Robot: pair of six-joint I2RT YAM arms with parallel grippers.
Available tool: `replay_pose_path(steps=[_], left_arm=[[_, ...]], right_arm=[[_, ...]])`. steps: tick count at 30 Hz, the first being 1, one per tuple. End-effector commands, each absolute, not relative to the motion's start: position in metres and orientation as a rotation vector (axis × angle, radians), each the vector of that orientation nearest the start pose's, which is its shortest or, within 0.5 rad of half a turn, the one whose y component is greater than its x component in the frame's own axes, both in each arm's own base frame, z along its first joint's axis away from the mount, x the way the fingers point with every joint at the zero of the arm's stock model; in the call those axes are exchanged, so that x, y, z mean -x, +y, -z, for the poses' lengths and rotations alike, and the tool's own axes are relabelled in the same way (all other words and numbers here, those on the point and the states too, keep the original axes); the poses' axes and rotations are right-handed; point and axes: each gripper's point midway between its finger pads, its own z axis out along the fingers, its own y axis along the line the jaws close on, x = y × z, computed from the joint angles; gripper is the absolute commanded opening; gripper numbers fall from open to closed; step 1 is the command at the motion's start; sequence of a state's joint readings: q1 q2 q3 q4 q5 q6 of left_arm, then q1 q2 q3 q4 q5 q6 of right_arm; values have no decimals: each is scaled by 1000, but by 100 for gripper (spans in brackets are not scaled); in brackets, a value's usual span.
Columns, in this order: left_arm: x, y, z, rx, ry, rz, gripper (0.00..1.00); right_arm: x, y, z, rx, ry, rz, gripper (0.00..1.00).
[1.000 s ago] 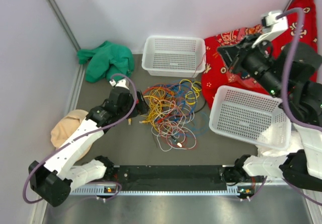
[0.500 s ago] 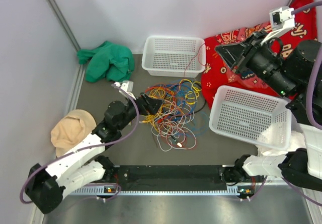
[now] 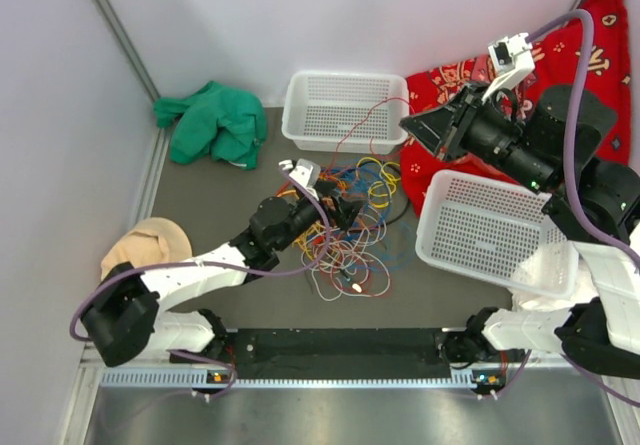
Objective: Untangle the cables
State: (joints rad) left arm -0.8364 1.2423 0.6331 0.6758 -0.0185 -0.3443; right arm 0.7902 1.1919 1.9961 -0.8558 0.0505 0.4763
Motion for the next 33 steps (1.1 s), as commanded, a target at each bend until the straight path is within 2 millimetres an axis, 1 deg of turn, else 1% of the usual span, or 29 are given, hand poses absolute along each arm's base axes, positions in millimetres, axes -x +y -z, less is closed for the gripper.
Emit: replay_pose_path(steps=[1,2,3,4,5,6,7,8,10,11,13,14,15,16,17,18,19,20,21,22,23,24,25,26,27,28,30,31,33], left_arm=[[-300,-307,-279,-288,1430,789,96],[-297,-306,-282,-299,1426,797,94],[-291,-309,-278,-326,1444,815,94],[-288,-309,-279,-332,1450,836,94],[-281,-308,-283,-340,1445,858,93],[-274,-309,-278,-369,1462,874,93],[-270,-308,-278,-372,1465,878,93],[-261,-305,-279,-374,1464,884,95],[-258,-297,-272,-354,1486,842,99],[-255,-293,-268,-347,1494,833,99],[-258,-286,-263,-312,1501,798,99],[-259,-286,-260,-317,1505,792,99],[-260,-287,-261,-323,1500,790,99],[-262,-290,-267,-327,1482,791,99],[-266,-294,-261,-336,1494,779,99],[-269,-297,-260,-340,1498,767,99],[-275,-300,-265,-347,1488,747,99],[-283,-303,-254,-346,1515,705,99],[-289,-303,-253,-339,1520,678,99],[-296,-303,-258,-317,1514,650,99],[-307,-299,-248,-283,1544,590,99],[-314,-295,-244,-253,1565,544,99],[-321,-294,-251,-188,1573,532,99],[-327,-292,-243,-158,1602,494,99],[-333,-285,-239,-127,1621,441,99],[-338,-286,-238,-118,1627,422,98],[-343,-287,-236,-121,1634,397,92],[-346,-291,-236,-142,1635,386,86],[-349,-294,-235,-169,1644,376,49]], right_arm=[[-188,213,-543,224,1640,-978,0],[-187,211,-544,222,1638,-973,0],[-187,207,-544,216,1637,-957,0],[-187,206,-545,214,1634,-953,0],[-187,203,-547,208,1625,-945,0],[-186,201,-549,209,1616,-944,0],[-185,201,-551,209,1609,-945,0],[-184,202,-551,216,1608,-951,0],[-183,202,-554,221,1595,-958,0],[-183,204,-551,227,1601,-963,0],[-182,206,-553,229,1589,-978,0],[-183,210,-550,236,1598,-989,0],[-182,211,-549,240,1599,-997,0],[-182,212,-550,243,1597,-1005,0],[-180,214,-550,244,1601,-1021,0],[-180,214,-550,240,1601,-1023,0],[-179,213,-552,238,1594,-1029,0],[-174,214,-554,252,1592,-1051,0],[-172,213,-554,251,1592,-1058,0],[-171,212,-554,252,1592,-1059,0],[-168,209,-553,252,1596,-1059,0],[-167,208,-552,249,1598,-1059,0],[-167,208,-549,247,1608,-1057,0],[-167,206,-547,242,1611,-1049,0],[-165,203,-547,237,1606,-1049,0],[-166,203,-542,237,1615,-1042,0],[-164,201,-541,233,1611,-1045,0],[-165,202,-536,231,1621,-1043,0],[-165,202,-532,229,1629,-1045,0]])
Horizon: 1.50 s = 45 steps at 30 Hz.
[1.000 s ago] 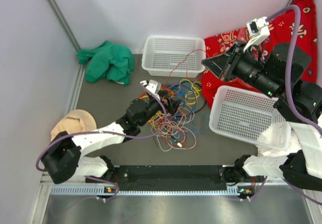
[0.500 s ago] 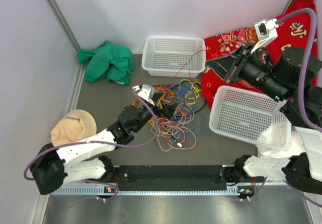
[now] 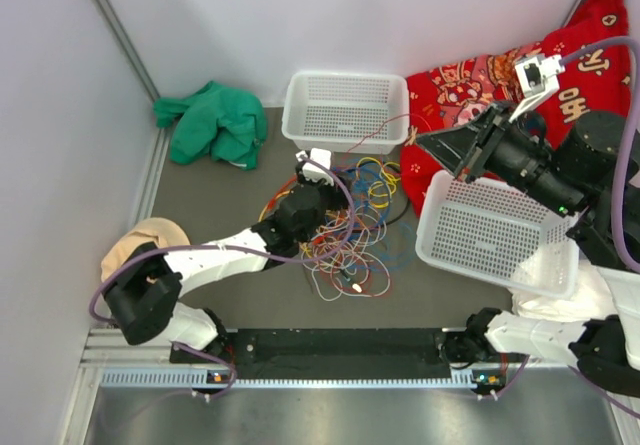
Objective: Untangle the cables
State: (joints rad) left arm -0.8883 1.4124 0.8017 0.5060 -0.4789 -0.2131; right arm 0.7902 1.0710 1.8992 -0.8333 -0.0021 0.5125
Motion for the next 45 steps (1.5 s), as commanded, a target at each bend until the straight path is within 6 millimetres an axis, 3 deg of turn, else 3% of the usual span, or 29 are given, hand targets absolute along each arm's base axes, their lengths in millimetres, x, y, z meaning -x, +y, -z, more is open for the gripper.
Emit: replay_pose_path(steps=[1,2,6,8,9,10,11,12,13,14,15,16,18,19,21,22,26,32,45], left_arm=[[-352,-294,-241,-164,1638,379,34],[-352,-294,-243,-170,1642,378,0],[-347,-285,-267,-146,1658,372,0],[-339,-274,-292,-114,1673,383,0],[-336,-271,-302,-86,1680,405,0],[-334,-268,-337,-52,1652,435,0],[-329,-263,-333,-75,1713,403,0],[-327,-263,-344,-84,1724,409,0],[-326,-265,-379,-73,1685,449,0],[-321,-268,-380,-119,1721,459,0],[-319,-270,-391,-128,1719,478,0],[-317,-274,-416,-122,1690,519,0],[-310,-281,-423,-161,1722,568,0],[-307,-285,-436,-163,1716,603,0],[-298,-293,-448,-187,1737,677,0],[-298,-300,-444,-202,1760,692,0],[-288,-312,-445,-249,1796,768,0],[-284,-314,-443,-249,1814,791,0],[-279,-321,-436,-258,1842,838,0]], right_arm=[[-166,203,-527,228,1641,-1038,0],[-166,202,-526,230,1643,-1036,0],[-169,192,-512,197,1655,-983,0],[-172,183,-499,175,1667,-929,0],[-173,179,-494,165,1670,-910,5],[-178,175,-481,144,1689,-869,16],[-179,173,-475,140,1695,-849,43],[-181,172,-470,139,1700,-834,53],[-186,177,-452,155,1734,-809,60],[-187,177,-450,162,1721,-808,69],[-189,181,-444,175,1726,-810,72],[-190,190,-425,209,1761,-812,73],[-192,199,-420,239,1737,-840,74],[-192,207,-402,271,1765,-855,74],[-192,215,-406,282,1706,-906,74],[-191,221,-397,300,1712,-928,74],[-187,232,-408,339,1636,-1002,74],[-189,258,-418,387,1564,-1109,73],[-219,314,-381,415,1623,-1176,69]])
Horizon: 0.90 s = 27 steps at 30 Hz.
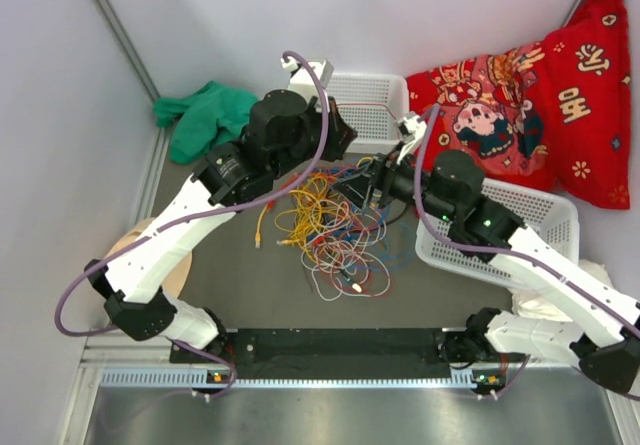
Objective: Untangle the cables
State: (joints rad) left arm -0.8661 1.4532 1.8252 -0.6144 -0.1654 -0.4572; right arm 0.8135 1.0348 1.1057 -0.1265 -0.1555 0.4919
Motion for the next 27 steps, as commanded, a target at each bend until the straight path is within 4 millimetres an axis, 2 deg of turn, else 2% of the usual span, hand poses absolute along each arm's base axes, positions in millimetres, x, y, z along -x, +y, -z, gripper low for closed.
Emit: replay_pose_path(steps=[1,3,4,6,7,9,11,14,15,16,17,19,20,21,22,24,26,27], left_arm=[[-279,-321,-435,-261,1845,839,0],[-279,-322,-432,-261,1850,840,0],[-279,-322,-430,-262,1854,838,0],[-279,-321,-424,-263,1867,828,0],[-279,-320,-422,-262,1868,824,0],[-279,-318,-413,-262,1884,804,0],[-279,-316,-403,-260,1897,789,0],[-279,-316,-390,-262,1916,784,0],[-279,-316,-388,-259,1920,784,0],[-278,-316,-386,-258,1922,787,0],[-278,-317,-384,-260,1923,789,0],[-277,-316,-382,-263,1929,787,13],[-276,-313,-379,-261,1936,777,16],[-275,-311,-378,-259,1935,772,17],[-274,-309,-377,-255,1938,767,0],[-272,-305,-381,-243,1914,778,0],[-270,-303,-387,-231,1886,801,0],[-270,-303,-393,-226,1869,809,0]], right_arm=[[-220,317,-386,411,1601,-1189,68],[-222,325,-387,418,1591,-1206,64],[-222,327,-388,417,1590,-1215,55],[-222,327,-391,409,1577,-1214,45],[-221,325,-394,402,1568,-1213,37],[-221,319,-394,387,1566,-1193,34],[-217,310,-403,377,1546,-1177,26],[-216,301,-405,369,1545,-1144,10],[-217,300,-407,362,1544,-1139,1],[-216,298,-399,364,1582,-1124,0],[-215,296,-402,361,1583,-1122,0],[-218,289,-397,344,1620,-1078,0],[-215,283,-408,333,1602,-1068,0],[-218,278,-408,323,1607,-1033,0],[-217,273,-412,322,1601,-1021,0],[-213,268,-416,338,1607,-1004,0],[-208,271,-413,380,1625,-1011,0],[-205,272,-410,398,1628,-1023,12]])
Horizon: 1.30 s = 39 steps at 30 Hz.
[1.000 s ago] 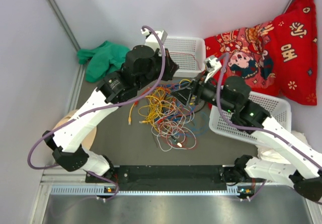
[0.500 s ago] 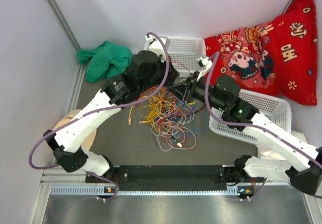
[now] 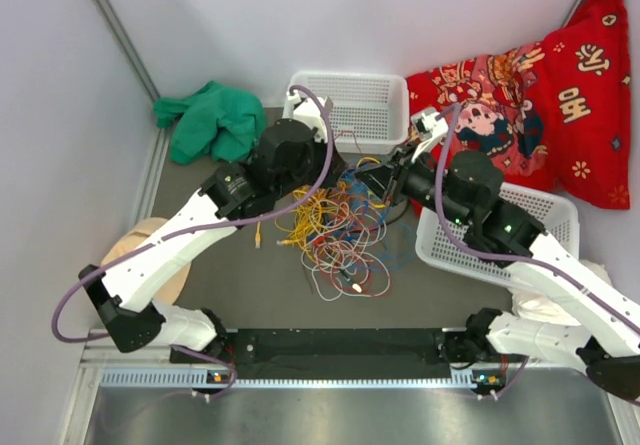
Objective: Untangle the cables
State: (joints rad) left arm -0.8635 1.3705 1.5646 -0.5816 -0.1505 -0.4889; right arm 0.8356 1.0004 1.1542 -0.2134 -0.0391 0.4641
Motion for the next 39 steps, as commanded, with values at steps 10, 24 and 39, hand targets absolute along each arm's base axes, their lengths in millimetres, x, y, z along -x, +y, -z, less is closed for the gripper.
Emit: replay_pose_path(steps=[10,24,39], left_arm=[[-265,-321,-401,-249,1888,906,0],[-262,-331,-394,-248,1917,956,0],[-260,-271,-360,-127,1921,740,99]], right_arm=[[-199,291,-384,434,1650,-1123,54],[-219,332,-376,475,1650,-1174,52],[-235,251,-419,271,1690,-802,0]])
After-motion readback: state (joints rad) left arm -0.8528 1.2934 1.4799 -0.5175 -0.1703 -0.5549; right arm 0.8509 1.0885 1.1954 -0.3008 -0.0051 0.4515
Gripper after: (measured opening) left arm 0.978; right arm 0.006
